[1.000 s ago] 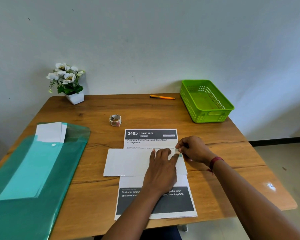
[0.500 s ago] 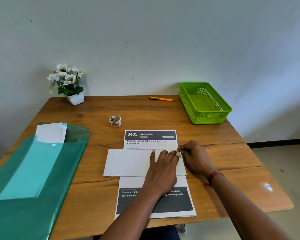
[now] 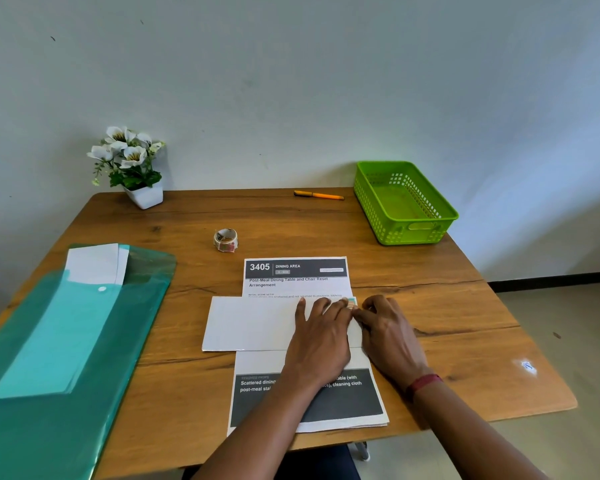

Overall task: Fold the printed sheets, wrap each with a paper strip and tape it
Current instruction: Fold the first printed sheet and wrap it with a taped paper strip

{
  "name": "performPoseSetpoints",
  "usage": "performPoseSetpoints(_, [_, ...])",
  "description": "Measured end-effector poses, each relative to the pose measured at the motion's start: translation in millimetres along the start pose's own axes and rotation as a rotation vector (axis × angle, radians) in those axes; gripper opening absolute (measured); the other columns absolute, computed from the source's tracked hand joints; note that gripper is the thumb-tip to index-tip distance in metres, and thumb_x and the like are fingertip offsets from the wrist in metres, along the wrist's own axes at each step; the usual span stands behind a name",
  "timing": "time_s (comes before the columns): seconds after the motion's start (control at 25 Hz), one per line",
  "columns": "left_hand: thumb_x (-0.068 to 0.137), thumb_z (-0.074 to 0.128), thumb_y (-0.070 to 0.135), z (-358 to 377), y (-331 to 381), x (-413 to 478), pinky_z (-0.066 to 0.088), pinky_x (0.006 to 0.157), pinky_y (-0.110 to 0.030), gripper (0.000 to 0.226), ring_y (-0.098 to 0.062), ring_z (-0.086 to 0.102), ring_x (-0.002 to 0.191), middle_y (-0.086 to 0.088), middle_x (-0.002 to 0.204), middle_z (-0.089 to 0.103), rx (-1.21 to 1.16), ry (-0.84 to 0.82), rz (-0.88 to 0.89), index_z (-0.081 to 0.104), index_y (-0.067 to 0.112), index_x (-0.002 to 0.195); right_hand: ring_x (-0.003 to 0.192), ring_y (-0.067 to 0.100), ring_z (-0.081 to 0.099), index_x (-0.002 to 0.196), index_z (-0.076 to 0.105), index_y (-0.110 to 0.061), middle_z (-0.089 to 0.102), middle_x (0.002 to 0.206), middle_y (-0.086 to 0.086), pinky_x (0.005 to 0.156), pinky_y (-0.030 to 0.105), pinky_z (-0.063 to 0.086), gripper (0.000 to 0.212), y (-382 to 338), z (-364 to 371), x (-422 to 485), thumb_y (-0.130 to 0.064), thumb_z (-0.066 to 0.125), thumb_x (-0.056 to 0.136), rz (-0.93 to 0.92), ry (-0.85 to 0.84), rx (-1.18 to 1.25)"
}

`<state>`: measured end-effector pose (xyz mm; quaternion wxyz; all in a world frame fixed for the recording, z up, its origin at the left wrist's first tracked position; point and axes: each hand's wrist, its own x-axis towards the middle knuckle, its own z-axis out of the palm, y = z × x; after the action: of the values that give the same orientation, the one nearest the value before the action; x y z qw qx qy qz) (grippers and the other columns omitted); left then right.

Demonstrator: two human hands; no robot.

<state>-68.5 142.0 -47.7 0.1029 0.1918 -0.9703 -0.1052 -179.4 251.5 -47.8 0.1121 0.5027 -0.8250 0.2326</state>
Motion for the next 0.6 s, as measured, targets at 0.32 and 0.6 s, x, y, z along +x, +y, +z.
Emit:
performPoseSetpoints(0.32, [0.092, 0.044, 0.013, 1.0, -0.9, -1.0, 0.016, 0.118, -0.057, 0.043, -0.022, 0.034, 0.139, 0.004, 0.147, 0.049, -0.03, 0.007, -0.001, 0.05, 0.019, 0.134, 0.077, 0.022, 0.055, 0.084, 0.071, -0.009, 0.068, 0.087, 0.007, 0.065, 0.037, 0.052, 0.012, -0.2, 4.5, -3.6, -0.001, 0.063, 0.087, -0.03, -0.012, -0.069])
performPoseSetpoints(0.6, [0.093, 0.043, 0.013, 2.8, -1.7, -0.9, 0.015, 0.119, -0.057, 0.043, -0.022, 0.035, 0.139, 0.002, 0.148, 0.049, -0.05, 0.017, -0.001, 0.05, 0.018, 0.135, 0.071, 0.023, 0.056, 0.086, 0.066, -0.011, 0.066, 0.079, 0.005, 0.058, 0.037, 0.05, 0.011, -1.0, 2.1, -6.7, 0.0, 0.065, 0.088, 0.027, 0.023, -0.042])
